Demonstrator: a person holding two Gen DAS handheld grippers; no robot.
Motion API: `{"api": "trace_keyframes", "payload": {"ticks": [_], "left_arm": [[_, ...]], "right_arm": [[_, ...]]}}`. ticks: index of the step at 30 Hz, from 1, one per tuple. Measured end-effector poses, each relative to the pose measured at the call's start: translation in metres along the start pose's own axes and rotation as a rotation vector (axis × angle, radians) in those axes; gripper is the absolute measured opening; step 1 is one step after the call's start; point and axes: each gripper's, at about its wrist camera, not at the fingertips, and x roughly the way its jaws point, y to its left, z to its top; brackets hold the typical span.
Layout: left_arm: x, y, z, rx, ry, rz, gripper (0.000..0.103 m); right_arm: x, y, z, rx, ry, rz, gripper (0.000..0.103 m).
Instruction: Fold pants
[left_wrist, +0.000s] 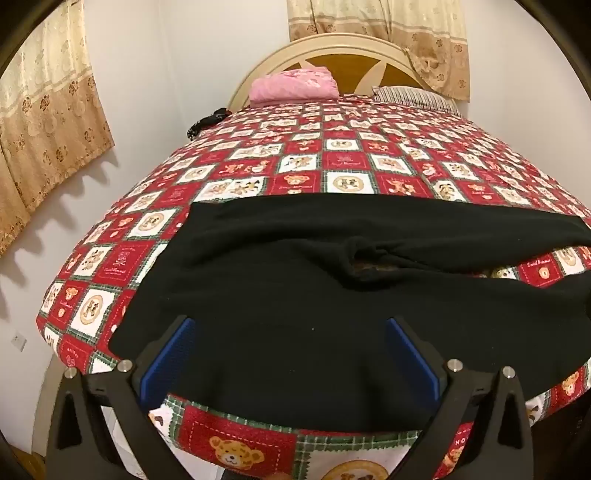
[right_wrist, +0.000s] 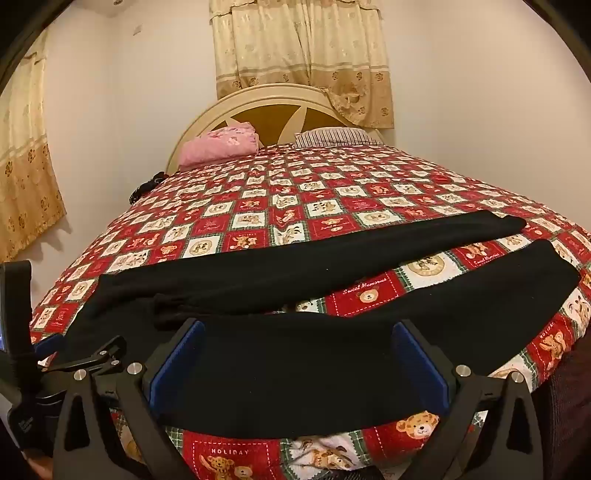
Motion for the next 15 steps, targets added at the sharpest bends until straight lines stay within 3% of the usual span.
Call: {"api": "trace_keyframes", "payload": {"ticks": [5,7,15], "left_arm": [[0.006,-0.0007,0.0002,-0.006,0.026,-0.014,0.103],[-0.0003,0.0063,0.0006,-0.005,-0.011,-0.011,0.103],[0.0005,0.0015,-0.0026,0.021,-0.008,0.017,0.103]], "right_arm": [[-0.0007,-0.0003,-0.0013,0.005,0.001,0.001,0.102],[-0.0003,-0.0004,-0.0022,0.005,0.005,0.0,0.102],[0.0035,-0.0036,-0.0007,0.004,0.017,-0.001,0.102]]}}
